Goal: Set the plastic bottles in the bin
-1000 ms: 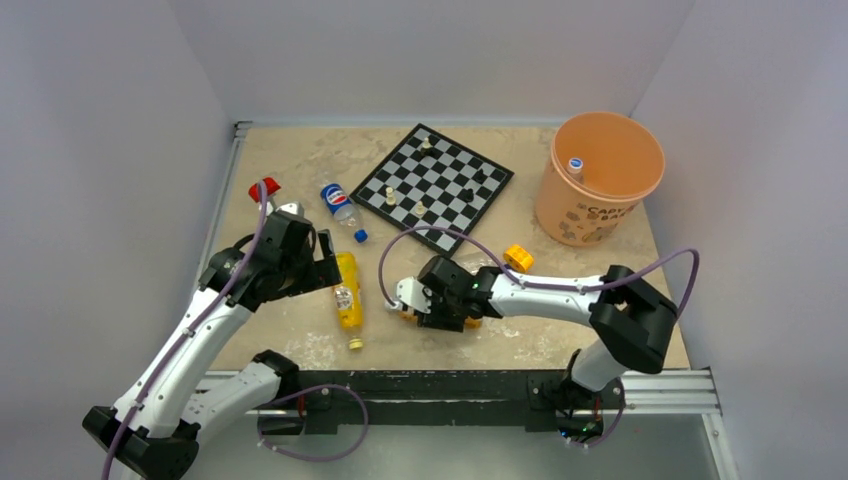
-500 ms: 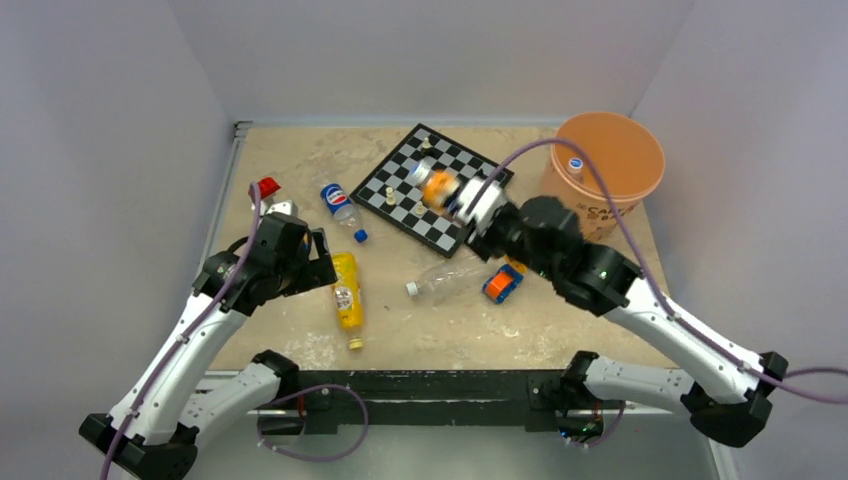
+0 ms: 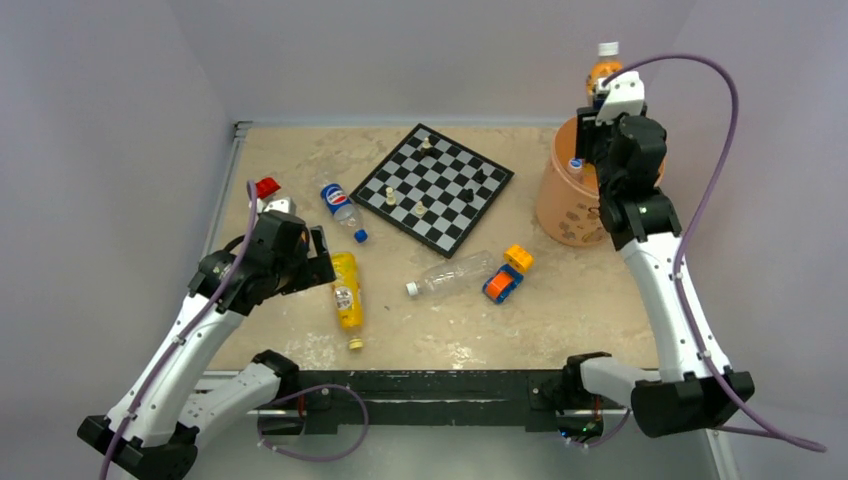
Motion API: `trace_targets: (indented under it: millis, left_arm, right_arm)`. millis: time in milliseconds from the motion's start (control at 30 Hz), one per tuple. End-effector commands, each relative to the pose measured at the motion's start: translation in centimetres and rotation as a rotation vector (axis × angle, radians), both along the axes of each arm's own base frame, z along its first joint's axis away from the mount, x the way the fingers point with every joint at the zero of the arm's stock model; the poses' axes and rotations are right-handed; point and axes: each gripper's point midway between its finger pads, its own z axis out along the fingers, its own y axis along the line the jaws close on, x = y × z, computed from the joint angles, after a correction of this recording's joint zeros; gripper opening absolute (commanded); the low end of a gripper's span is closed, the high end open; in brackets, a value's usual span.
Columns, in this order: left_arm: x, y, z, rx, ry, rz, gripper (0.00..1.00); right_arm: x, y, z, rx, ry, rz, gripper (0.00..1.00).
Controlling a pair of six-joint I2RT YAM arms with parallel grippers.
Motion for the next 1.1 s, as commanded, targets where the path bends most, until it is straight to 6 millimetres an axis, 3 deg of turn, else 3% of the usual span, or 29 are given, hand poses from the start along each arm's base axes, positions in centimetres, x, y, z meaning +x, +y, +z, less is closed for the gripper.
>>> trace_targets:
  millis: [0,67,133,233,367,500,600,700,800,933,1067]
  left_arm:
    - [0.2,0.5,1.4,0.022,-0.041,-0.010,1.00]
    - [0.1,0.5,1.4,0.018,-0.045,-0.009,1.00]
    - [0.0,0.5,1.3,0.018,-0.044,-0.012,1.00]
    - [-0.1,0.6,1.3,0.026,-0.040,-0.016,1.00]
    - [-0.3,1.0,1.5,0.039,-0.045,-0.010,1.00]
    - [-0.2,1.3,1.4,0.053,-0.046,-0.002,1.00]
    - [-0.1,1.4,1.1,0.063,-0.040,0.002,1.00]
    - [0.0,1.3,0.9,0.062,-0.037,-0.001,1.00]
    - [0.1,1.3,0.7,0.067,-0.031,-0.001,1.00]
    - [-0.1,1.6,0.5,0.077,-0.024,0.015,1.00]
    - [-0.2,1.5,0.5,0.068,-0.027,0.013,1.00]
  right_arm:
    - [2.6,-3.5,3.6,0.057,-0.144,-0.115,0.42]
    - [4.0,-4.6,3.5,0.049,-0.145,-0.152,0.44]
    - [5.2,-5.9,3.7,0.051,-0.150,-0.196,0.53]
    - [6.0,-8.2,3.0,0.044,-0.149,-0.327,0.93]
    - [6.0,-8.3,2.9,0.051,-0.136,-0.336,0.98]
    - [3.8,-7.7,3.2,0.041,-0.136,-0.312,0.99]
    - [1.8,-3.6,2.1,-0.011,-0.103,-0.158,0.99]
    - [-0.6,3.5,-0.3,-0.060,-0.075,0.118,0.99]
    - [-3.5,10.1,-4.6,-0.070,0.012,0.443,0.98]
    - [-6.2,14.8,-10.0,-0.112,0.144,0.611,0.99]
    - [-8.4,17.4,-15.8,-0.296,0.284,0.755,0.99]
